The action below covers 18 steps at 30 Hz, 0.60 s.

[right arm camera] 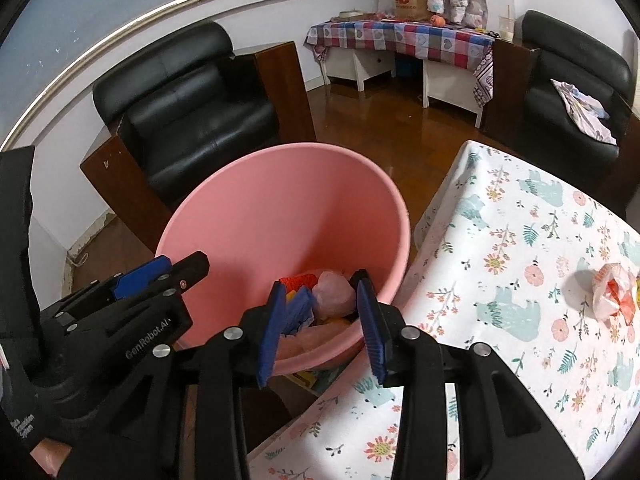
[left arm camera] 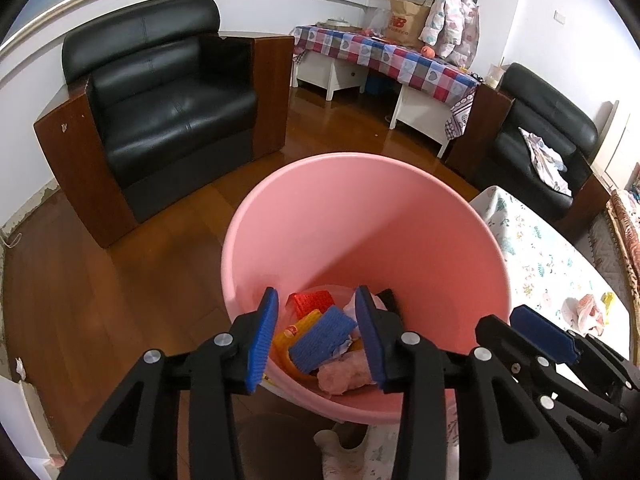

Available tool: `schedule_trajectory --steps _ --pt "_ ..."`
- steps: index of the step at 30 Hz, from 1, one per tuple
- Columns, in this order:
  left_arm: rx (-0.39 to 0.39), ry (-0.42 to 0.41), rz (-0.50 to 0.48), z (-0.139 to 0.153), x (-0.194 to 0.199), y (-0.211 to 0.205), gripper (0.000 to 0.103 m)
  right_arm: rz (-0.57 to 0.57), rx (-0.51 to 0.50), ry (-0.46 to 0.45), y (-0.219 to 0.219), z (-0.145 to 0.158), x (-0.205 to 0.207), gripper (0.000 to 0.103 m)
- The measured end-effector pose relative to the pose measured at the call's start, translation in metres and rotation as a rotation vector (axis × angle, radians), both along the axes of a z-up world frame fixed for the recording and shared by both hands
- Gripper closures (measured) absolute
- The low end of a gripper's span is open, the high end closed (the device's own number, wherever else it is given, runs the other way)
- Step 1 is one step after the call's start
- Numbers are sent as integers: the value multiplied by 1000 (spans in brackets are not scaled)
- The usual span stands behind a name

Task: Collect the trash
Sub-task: 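Move both open grippers back over the orange-white bag and yellow packet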

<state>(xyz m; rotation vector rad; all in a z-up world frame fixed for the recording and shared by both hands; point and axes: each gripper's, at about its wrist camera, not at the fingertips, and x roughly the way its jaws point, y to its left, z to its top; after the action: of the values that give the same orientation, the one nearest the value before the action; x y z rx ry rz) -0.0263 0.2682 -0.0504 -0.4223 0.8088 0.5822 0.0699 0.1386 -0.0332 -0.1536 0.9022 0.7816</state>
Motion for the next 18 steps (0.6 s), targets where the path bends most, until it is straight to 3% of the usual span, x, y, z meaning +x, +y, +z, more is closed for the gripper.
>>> schedule_trajectory --steps 18 --pt "27 -47 -121 19 15 -52 64 -156 52 -52 -88 14 2 65"
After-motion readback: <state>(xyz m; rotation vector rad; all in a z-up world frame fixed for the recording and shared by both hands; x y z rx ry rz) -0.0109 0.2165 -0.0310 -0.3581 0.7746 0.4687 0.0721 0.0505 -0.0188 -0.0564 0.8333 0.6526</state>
